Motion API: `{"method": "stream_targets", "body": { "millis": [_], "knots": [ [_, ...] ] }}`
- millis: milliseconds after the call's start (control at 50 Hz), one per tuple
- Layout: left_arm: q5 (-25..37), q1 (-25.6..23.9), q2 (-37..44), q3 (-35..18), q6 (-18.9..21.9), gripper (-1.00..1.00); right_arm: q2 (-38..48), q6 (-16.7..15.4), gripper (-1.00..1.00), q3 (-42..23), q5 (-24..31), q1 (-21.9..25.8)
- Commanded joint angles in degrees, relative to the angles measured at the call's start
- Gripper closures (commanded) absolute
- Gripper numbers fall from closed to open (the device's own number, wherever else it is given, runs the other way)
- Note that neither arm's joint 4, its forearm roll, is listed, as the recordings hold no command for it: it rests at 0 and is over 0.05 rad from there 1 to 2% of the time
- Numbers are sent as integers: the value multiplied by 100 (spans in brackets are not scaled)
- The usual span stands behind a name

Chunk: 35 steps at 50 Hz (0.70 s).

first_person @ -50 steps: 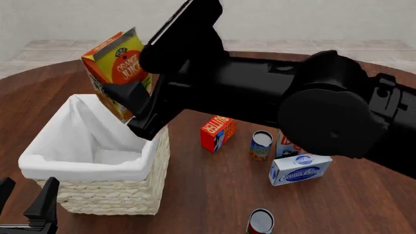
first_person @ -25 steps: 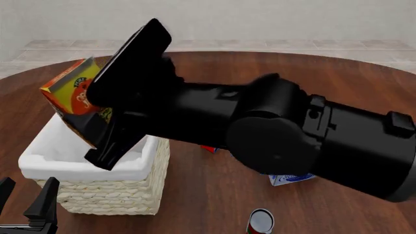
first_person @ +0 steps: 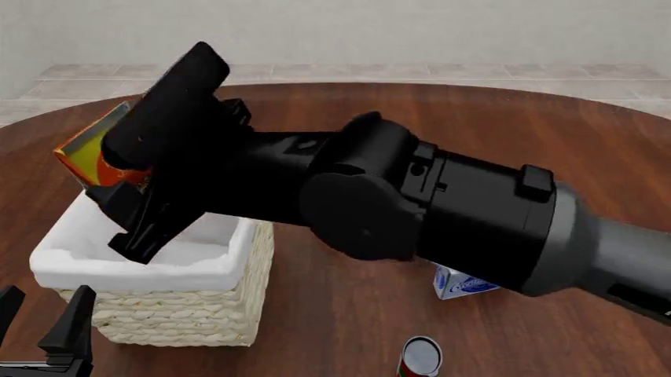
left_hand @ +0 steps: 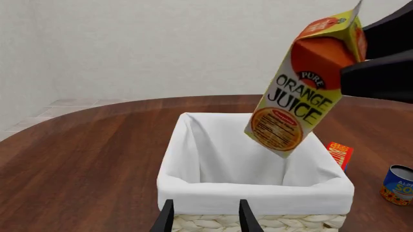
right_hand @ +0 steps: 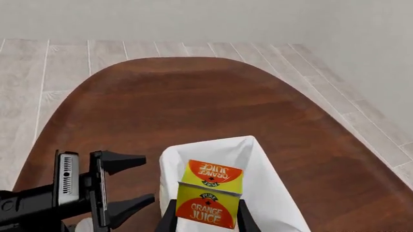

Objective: Pick up the orange juice, and put it in the basket.

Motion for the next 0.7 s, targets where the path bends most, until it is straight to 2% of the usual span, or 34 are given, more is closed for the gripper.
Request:
{"method": "stream_targets", "body": {
  "millis": [20,100,120,240,700],
  "knots": [
    [0,0,0,0,0,-100,282,109,100,-461,224,-32],
    [0,0,0,0,2,-100,368,152,100,-555,273,-37],
    [0,0,0,0,-1,-100,384,252,100,-587,319,9],
    [0,1,-1,0,1,-100,551,135,100,-680,388,-29],
    [-1,10,-7,0,8,-100,1044,154,100,-909,540,-246]
  ]
}}
